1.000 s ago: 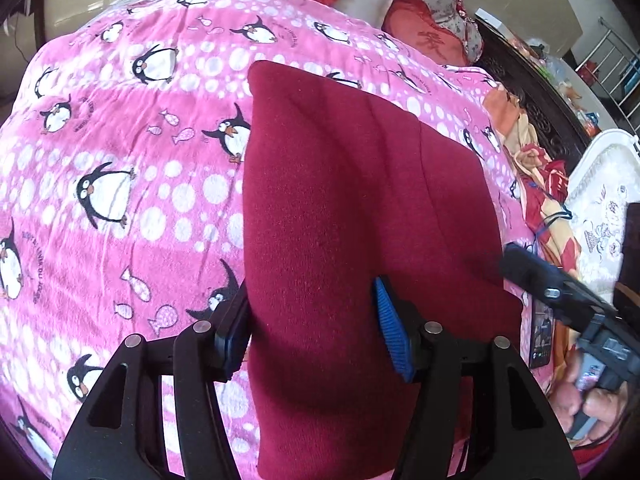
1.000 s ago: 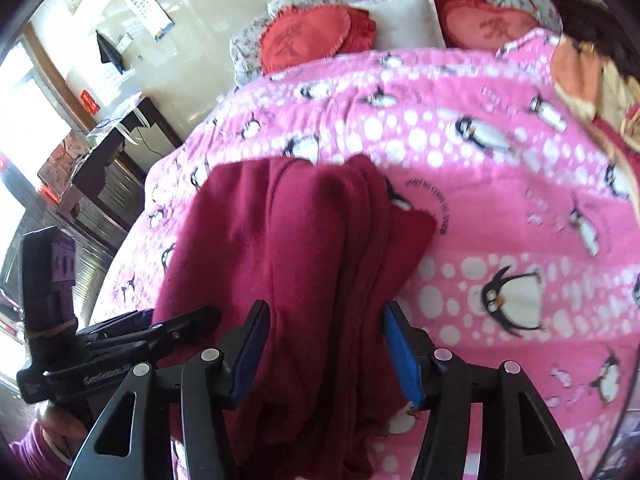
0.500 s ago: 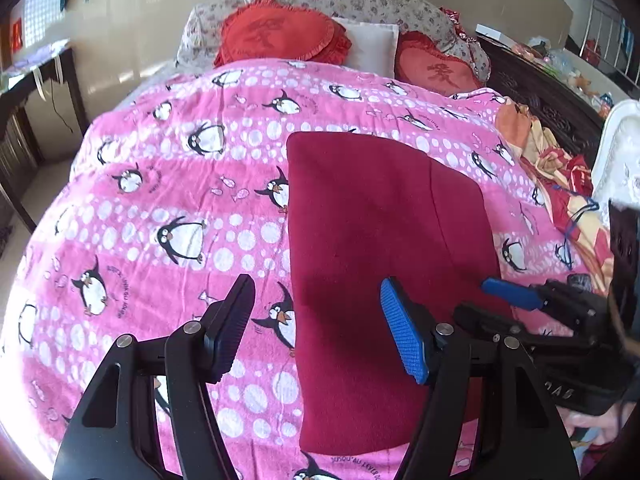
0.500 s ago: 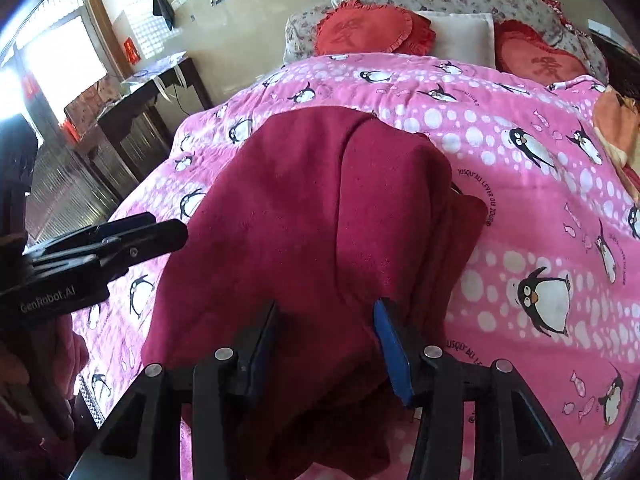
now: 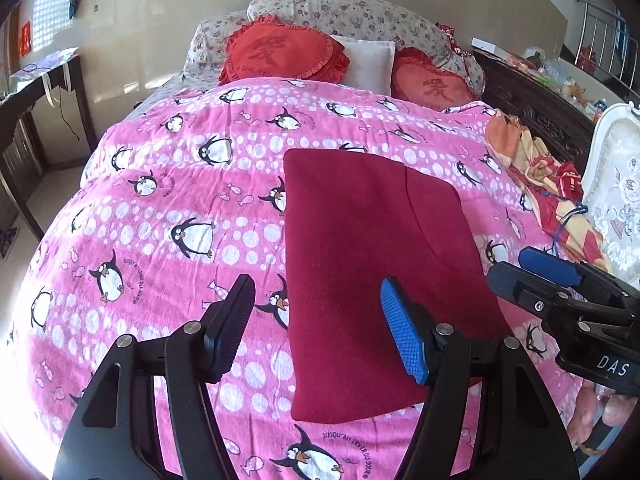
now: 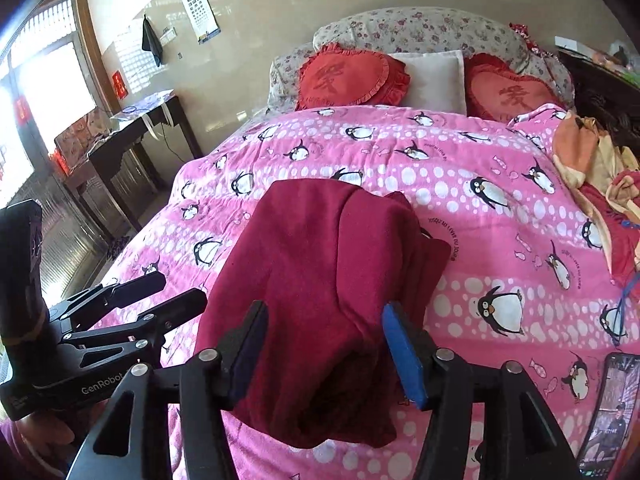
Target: Fold small clothes
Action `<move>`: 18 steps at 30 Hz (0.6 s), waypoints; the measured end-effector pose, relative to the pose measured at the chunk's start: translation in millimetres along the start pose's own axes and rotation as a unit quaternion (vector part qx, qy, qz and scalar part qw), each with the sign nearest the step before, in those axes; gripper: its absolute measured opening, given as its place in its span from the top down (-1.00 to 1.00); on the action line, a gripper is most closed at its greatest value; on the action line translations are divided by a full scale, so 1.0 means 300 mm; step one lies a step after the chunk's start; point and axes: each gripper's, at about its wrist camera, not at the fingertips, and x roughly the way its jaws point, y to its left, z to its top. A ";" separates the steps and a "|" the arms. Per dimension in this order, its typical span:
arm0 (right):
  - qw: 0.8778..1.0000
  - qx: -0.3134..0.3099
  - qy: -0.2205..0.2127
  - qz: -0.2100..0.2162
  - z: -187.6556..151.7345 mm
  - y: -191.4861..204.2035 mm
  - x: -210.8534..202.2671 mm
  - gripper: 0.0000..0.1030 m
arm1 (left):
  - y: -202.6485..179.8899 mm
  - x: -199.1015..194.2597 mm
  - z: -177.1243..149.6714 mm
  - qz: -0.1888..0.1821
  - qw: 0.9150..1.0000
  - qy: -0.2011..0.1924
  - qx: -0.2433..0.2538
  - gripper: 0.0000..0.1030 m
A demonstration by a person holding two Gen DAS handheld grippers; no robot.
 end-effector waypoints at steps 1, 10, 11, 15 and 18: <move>1.000 0.007 -0.003 0.001 -0.002 0.000 -0.002 -0.32 | 0.004 -0.007 -0.001 0.002 1.000 -0.002 -0.002 -0.28; 1.000 0.024 0.011 -0.015 -0.045 0.002 -0.018 -0.32 | 0.006 -0.035 -0.017 0.002 1.000 -0.004 -0.003 -0.28; 1.000 0.024 0.011 -0.017 -0.048 0.002 -0.020 -0.32 | 0.004 -0.037 -0.019 0.003 1.000 -0.004 -0.002 -0.28; 0.999 0.027 0.016 -0.025 -0.056 -0.005 -0.021 -0.32 | 0.003 -0.044 -0.020 0.006 1.000 -0.008 -0.003 -0.28; 0.999 0.026 0.020 -0.029 -0.063 -0.009 -0.019 -0.32 | 0.002 -0.050 -0.020 0.009 1.000 -0.011 -0.002 -0.28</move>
